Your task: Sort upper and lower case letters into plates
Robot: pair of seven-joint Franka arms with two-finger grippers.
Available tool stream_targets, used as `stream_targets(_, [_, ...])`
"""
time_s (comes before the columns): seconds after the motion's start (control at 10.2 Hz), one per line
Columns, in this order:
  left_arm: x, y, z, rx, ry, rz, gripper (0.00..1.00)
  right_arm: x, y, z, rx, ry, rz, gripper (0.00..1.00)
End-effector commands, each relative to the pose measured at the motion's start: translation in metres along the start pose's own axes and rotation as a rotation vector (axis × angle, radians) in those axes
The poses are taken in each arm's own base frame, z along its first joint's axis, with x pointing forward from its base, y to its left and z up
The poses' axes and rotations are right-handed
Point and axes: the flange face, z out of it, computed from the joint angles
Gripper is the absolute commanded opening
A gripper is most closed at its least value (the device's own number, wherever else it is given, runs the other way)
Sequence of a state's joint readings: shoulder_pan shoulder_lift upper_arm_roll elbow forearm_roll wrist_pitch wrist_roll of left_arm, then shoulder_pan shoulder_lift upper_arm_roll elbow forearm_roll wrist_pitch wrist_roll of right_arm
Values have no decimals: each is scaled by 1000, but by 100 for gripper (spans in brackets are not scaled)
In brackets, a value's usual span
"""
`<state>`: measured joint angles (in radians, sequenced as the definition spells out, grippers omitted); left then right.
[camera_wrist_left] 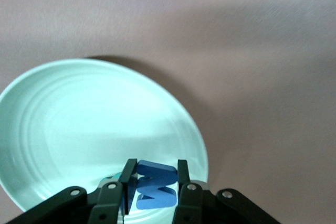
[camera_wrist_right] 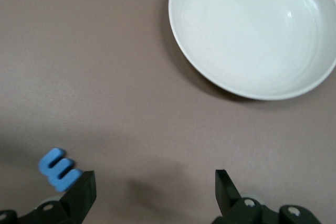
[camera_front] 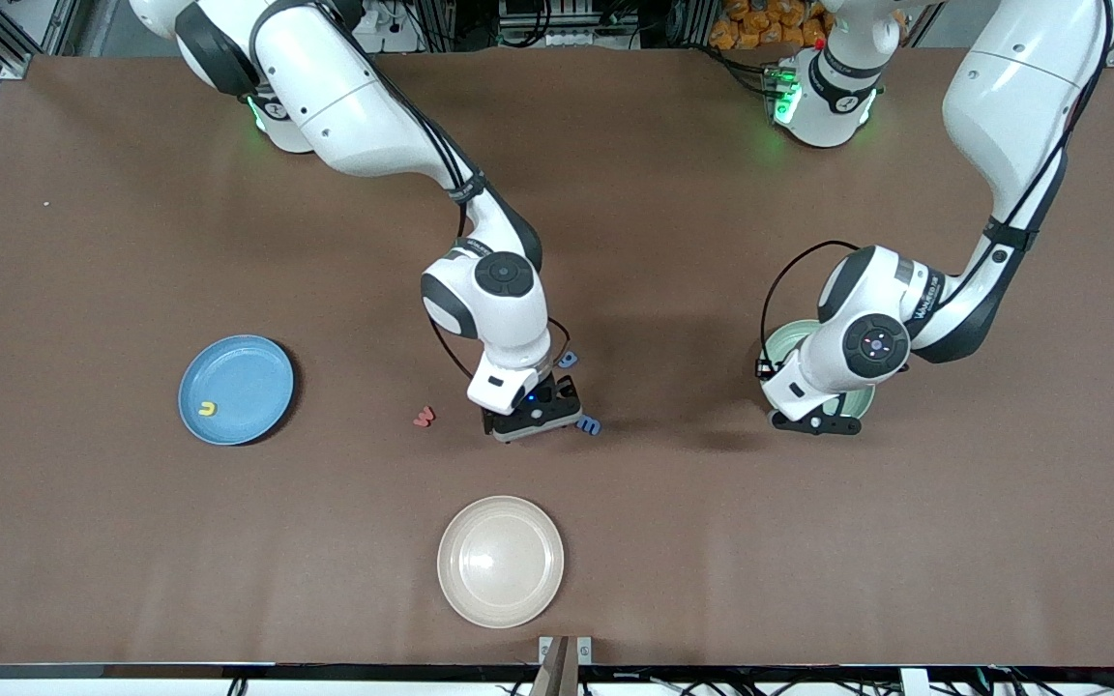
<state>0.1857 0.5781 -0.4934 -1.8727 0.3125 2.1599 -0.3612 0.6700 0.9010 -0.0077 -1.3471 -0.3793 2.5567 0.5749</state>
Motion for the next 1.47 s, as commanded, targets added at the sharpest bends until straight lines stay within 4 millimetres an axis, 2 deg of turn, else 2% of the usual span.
stream_targets(0.0, [-19, -25, -4, -12, -23, 45, 13, 0, -17, 6, 17, 70, -96, 100])
stream_targets(0.1, [-20, -27, -2, -20, -27, 45, 14, 0, -29, 2, 52, 110, -98, 100])
stream_targets(0.29, [-24, -26, -3, -15, -30, 49, 14, 1, -38, -2, 100, 152, -48, 100])
stream_targets(0.39, [-25, -26, -1, -14, -34, 47, 20, -5, -40, 6, 102, 146, -53, 100])
stream_targets(0.49, [-27, -24, 1, -14, -39, 45, 35, -10, -42, 14, 100, 139, -73, 100])
stream_targets(0.59, [-26, -24, 2, -16, -40, 48, 99, -13, -46, 15, 100, 143, -108, 100])
stream_targets(0.69, [-26, -22, 3, -15, -41, 52, 100, -18, -52, 18, 101, 140, -162, 100])
stream_targets(0.98, [-26, -19, 4, -18, -43, 58, 100, -18, -47, 25, 106, 148, -252, 100])
stream_targets(1.08, [-26, -12, 2, -17, -38, 53, 100, -22, -48, 30, 123, 139, -278, 100])
stream_targets(1.27, [-24, 19, -2, -27, -21, 27, 100, -29, -49, 41, 155, 128, -323, 100])
stream_targets(1.37, [-22, 44, -8, -29, -5, 10, 100, -31, -56, 40, 180, 135, -330, 100])
